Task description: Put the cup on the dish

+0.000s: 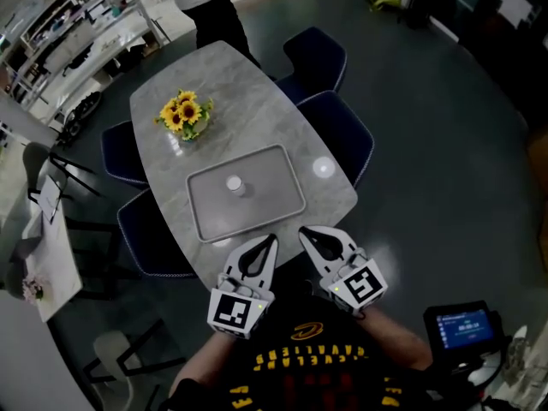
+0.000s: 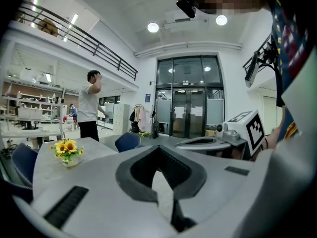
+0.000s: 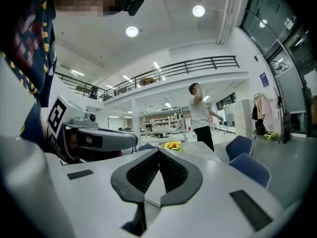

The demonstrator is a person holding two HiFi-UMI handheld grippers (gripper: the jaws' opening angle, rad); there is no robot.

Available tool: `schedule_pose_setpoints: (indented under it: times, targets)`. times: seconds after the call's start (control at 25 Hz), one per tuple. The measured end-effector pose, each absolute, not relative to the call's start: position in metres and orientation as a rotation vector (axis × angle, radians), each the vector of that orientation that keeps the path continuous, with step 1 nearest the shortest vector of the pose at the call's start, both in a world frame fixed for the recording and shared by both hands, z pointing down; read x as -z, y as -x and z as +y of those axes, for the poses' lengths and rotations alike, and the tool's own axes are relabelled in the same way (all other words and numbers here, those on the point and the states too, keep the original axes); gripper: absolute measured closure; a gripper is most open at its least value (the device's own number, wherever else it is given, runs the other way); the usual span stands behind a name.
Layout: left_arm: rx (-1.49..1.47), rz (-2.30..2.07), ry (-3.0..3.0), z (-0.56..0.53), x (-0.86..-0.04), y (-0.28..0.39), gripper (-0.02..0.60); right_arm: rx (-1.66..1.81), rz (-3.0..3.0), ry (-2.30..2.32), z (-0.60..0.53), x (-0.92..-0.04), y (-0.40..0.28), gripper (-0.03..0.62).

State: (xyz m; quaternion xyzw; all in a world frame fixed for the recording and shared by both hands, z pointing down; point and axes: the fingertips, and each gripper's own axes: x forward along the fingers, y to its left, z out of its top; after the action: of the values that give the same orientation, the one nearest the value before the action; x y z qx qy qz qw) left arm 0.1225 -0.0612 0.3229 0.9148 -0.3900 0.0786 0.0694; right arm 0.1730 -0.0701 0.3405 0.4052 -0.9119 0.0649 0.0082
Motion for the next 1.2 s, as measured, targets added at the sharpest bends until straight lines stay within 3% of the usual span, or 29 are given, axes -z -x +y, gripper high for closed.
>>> schedule_pose_setpoints:
  times: [0.68, 1.0, 1.2]
  targets:
    - [-0.234, -1.186, -2.721, -0.051, -0.322, -0.115, 0.581, -0.261, -2.810, -1.313, -0.055, -0.341, -0.187, 0.588]
    - [-0.221, -1.149, -2.720, -0.050, -0.318, -0.064, 0.581, -0.216, -2.779, -1.359, -0.058, -0.330, -0.142, 0.588]
    - [-0.201, -1.087, -2.716, -0.063, -0.319, -0.072, 0.581, -0.261, -2.735, -1.426, -0.059, -0.335, -0.148, 0.588]
